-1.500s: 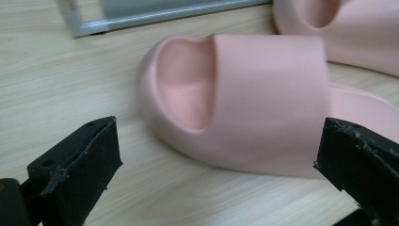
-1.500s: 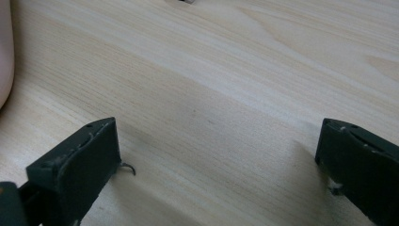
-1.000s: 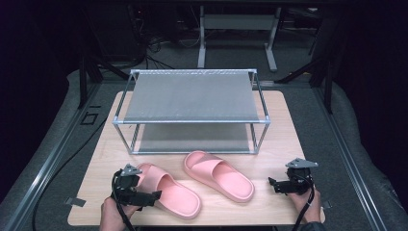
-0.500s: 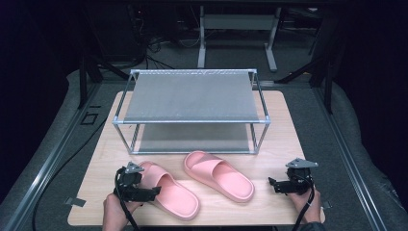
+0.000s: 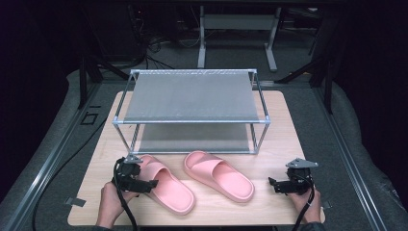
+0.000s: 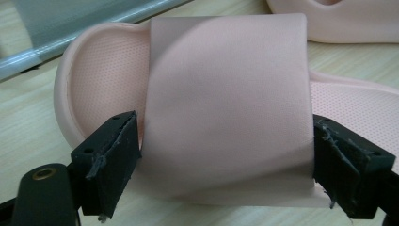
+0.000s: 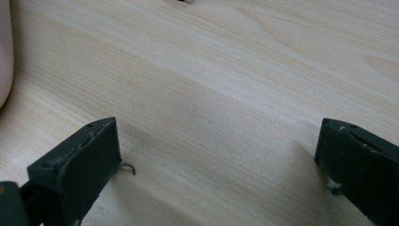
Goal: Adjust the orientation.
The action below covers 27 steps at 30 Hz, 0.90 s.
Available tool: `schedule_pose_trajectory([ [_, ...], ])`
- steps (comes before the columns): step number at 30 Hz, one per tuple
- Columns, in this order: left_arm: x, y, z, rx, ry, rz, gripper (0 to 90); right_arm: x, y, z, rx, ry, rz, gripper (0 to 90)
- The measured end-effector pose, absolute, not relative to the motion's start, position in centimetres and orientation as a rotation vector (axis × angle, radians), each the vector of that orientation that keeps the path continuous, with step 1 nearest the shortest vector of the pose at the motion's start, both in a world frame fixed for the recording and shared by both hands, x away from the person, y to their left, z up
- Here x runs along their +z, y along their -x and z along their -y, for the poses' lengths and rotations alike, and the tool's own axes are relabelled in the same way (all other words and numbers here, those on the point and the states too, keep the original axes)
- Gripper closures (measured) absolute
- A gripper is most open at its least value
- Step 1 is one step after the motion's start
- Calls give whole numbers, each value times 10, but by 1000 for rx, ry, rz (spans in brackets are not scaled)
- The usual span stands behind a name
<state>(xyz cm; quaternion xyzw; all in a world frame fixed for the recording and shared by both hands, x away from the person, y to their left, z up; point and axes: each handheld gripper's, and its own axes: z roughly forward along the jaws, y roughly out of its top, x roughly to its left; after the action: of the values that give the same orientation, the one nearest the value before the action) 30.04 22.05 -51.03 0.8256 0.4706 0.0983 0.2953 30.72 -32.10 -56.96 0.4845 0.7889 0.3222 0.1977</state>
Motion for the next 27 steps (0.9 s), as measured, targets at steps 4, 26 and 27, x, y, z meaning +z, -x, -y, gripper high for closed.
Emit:
schedule_pose_trajectory([
  [4, -506, -288, -218, 317, -2156, -1299, 97, -570, -307, 321, 902, -1356, -2207, 3],
  [26, -520, -276, -224, 228, -2147, -1366, 228, -570, -307, 321, 902, -1357, -2207, 3],
  [27, -520, -276, -224, 228, -2147, -1366, 241, -570, -307, 321, 902, -1356, -2207, 3],
])
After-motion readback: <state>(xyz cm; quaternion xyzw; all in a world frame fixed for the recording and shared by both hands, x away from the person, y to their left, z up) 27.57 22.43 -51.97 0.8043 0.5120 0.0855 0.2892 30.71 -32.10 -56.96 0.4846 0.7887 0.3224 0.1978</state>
